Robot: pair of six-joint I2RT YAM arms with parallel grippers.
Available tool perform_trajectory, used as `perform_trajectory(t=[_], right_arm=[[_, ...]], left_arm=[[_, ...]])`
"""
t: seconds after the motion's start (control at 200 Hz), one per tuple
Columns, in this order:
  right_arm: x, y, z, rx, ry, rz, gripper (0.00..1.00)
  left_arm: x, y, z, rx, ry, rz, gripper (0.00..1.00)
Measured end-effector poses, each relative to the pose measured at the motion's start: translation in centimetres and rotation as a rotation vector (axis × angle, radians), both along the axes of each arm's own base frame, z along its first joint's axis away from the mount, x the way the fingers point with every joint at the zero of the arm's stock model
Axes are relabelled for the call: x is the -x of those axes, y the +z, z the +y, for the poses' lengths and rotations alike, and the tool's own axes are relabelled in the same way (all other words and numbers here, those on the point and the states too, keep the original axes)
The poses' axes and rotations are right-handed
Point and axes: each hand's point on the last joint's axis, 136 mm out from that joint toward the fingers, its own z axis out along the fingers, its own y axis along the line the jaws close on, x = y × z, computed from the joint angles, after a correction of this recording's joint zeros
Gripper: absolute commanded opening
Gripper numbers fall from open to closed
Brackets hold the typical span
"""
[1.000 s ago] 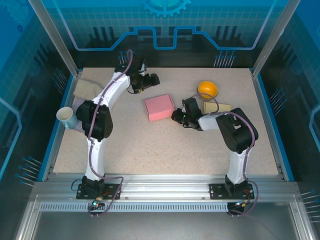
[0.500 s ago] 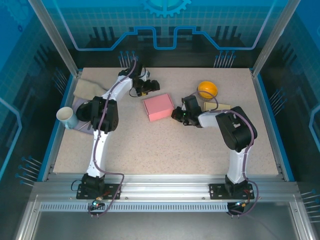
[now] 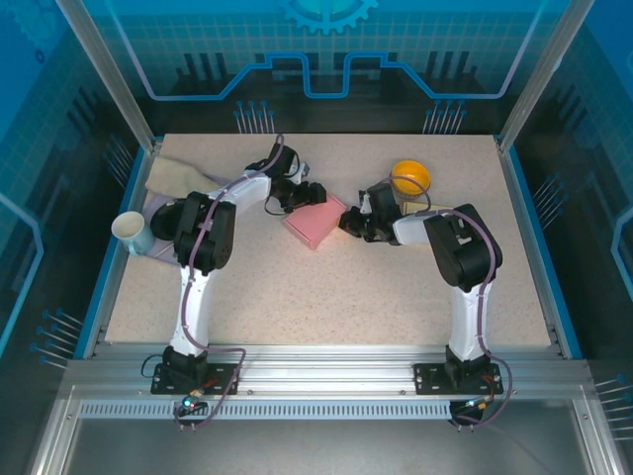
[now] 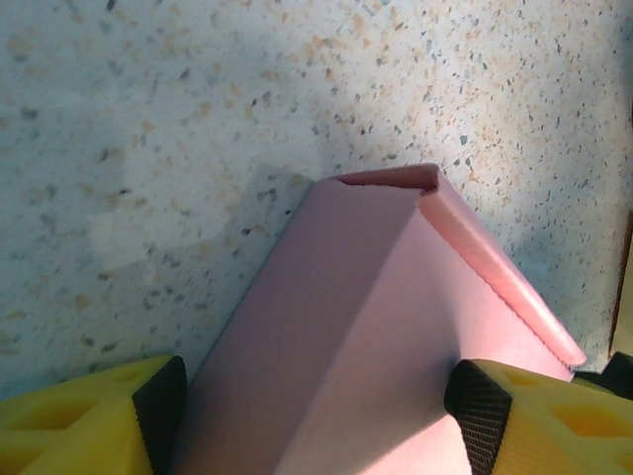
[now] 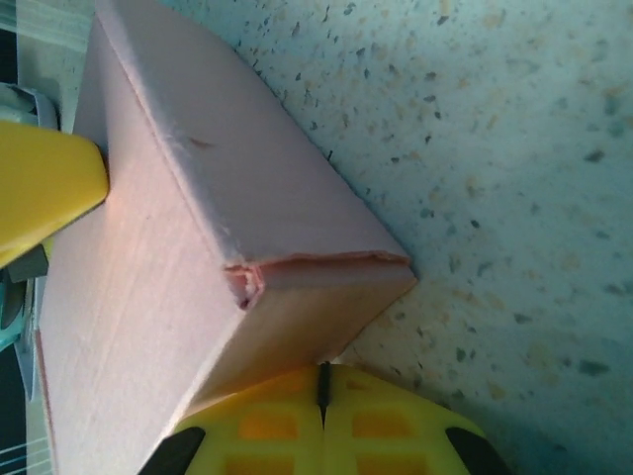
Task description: Fold the paper box
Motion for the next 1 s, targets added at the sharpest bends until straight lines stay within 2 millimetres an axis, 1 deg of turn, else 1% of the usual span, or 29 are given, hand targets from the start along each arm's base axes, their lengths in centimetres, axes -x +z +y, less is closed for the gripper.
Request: perform_trajectory(t=[0.135, 0.305, 0.395, 0.47, 0.535, 0.62, 0.695, 0.745, 0.795, 0.855, 0.92, 0.995], right_arm=[[-0.2, 0.1, 0.1, -0.022, 0.020, 0.011, 0.04], [-0.2, -0.1, -0.5, 0.026, 0.020, 0.015, 0.04], [0.2, -0.1, -1.1, 0.061, 0.028, 0.029, 0.05], [1.0, 0.3, -2.1, 0.100, 0.032, 0.047, 0.05], [1.8, 1.1, -3.0, 0.128, 0.039, 0.056, 0.06], [2.2, 3.1, -4.6, 0.157, 0.042, 0.038, 0.07], [2.3, 4.9, -6.6, 0.185, 0.028, 0.018, 0.06], [2.5, 5.8, -7.9, 0.200, 0.019, 0.010, 0.06], [3.1, 6.4, -8.8, 0.215, 0.019, 0.006, 0.06], [4.5, 6.5, -9.1, 0.224, 0.037, 0.011, 0.06], [6.6, 5.9, -8.7, 0.227, 0.070, 0.036, 0.05], [8.7, 4.9, -7.9, 0.215, 0.110, 0.071, 0.05]], left_arm=[[-0.2, 0.0, -0.1, -0.001, 0.029, -0.003, 0.74], [-0.1, 0.1, -0.2, -0.037, 0.070, -0.002, 0.76], [0.6, 0.2, -0.5, -0.049, 0.085, 0.007, 0.79], [1.6, 0.1, -1.0, -0.047, 0.093, 0.027, 0.81], [2.5, 0.3, -1.4, -0.040, 0.094, 0.040, 0.85], [3.7, 0.3, -1.6, -0.028, 0.100, 0.069, 0.87], [4.0, 0.6, -1.3, -0.022, 0.114, 0.078, 0.88], [4.1, 0.9, -0.8, -0.018, 0.127, 0.078, 0.88], [4.3, 1.2, -0.2, -0.016, 0.141, 0.077, 0.88], [4.9, 1.6, 0.6, -0.014, 0.155, 0.078, 0.88], [5.9, 2.1, 1.3, -0.009, 0.171, 0.081, 0.88], [7.2, 2.5, 1.6, -0.003, 0.173, 0.080, 0.88]])
